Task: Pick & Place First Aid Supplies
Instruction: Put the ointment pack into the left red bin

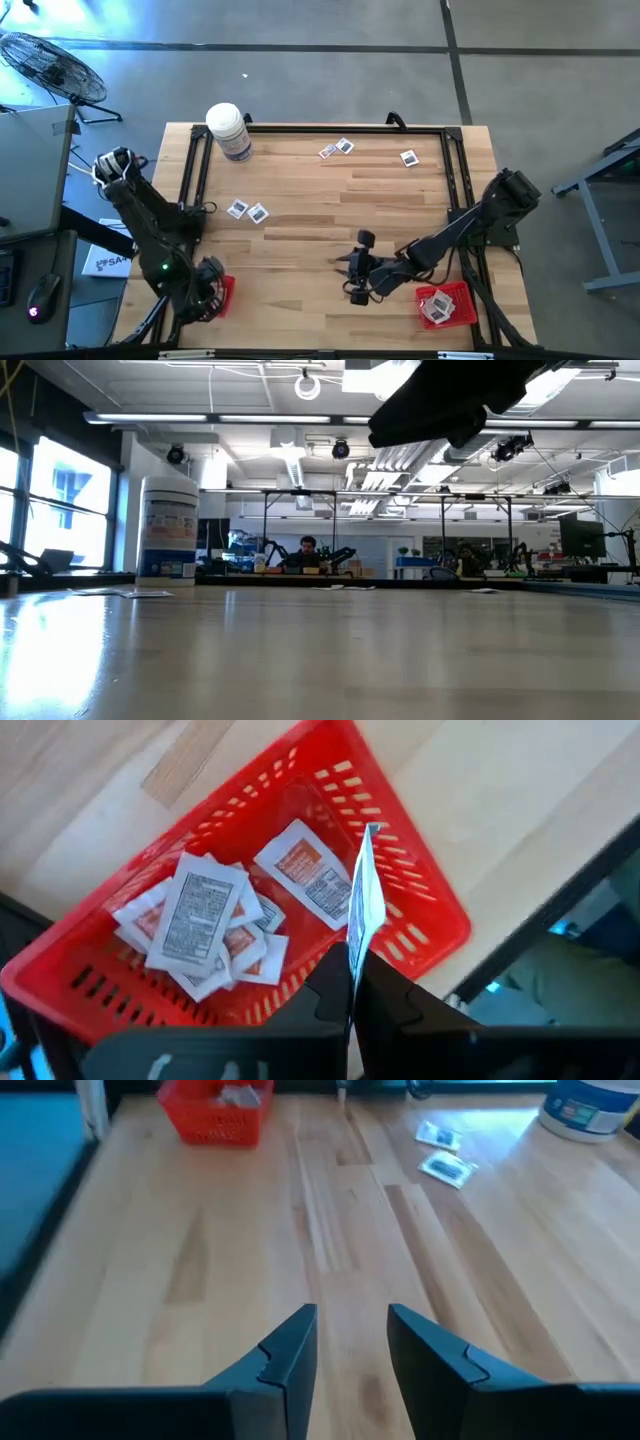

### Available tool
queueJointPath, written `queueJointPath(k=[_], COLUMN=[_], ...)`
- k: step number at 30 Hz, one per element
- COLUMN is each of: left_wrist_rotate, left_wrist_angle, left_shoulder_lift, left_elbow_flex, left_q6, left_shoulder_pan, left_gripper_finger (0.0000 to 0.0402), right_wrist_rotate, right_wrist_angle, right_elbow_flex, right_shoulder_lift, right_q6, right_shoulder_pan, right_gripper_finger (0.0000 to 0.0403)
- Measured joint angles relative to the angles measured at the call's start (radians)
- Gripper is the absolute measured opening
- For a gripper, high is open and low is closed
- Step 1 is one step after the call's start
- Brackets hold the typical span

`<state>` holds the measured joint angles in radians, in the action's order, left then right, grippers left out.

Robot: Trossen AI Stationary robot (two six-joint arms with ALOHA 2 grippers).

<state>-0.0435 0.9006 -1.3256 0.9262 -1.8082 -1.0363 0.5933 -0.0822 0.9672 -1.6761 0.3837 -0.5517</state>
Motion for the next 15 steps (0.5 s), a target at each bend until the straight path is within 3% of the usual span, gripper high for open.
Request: queueJointPath(k=[8,15], left_wrist_rotate=[0.014,0.036], left_wrist_angle=[-0.017,-0.014], left_shoulder_lift=[-0.065,-0.092], left_elbow_flex=[-0.038,-0.038], left_q6=[0.103,0.108], left_shoulder_pan=[0.002,0.002], left_gripper_finger=[0.0019,0.0077], right_wrist_rotate=[-0.002,-0.001], right_wrist_angle=[-0.028,-0.048], right_elbow_flex=[0.0,0.0], right_shoulder_lift=[-0.028,-0.028], right_q6=[0.0,-0.02], right_shoulder_pan=[0.002,0.009], right_gripper_finger=[0.0117,0.0117])
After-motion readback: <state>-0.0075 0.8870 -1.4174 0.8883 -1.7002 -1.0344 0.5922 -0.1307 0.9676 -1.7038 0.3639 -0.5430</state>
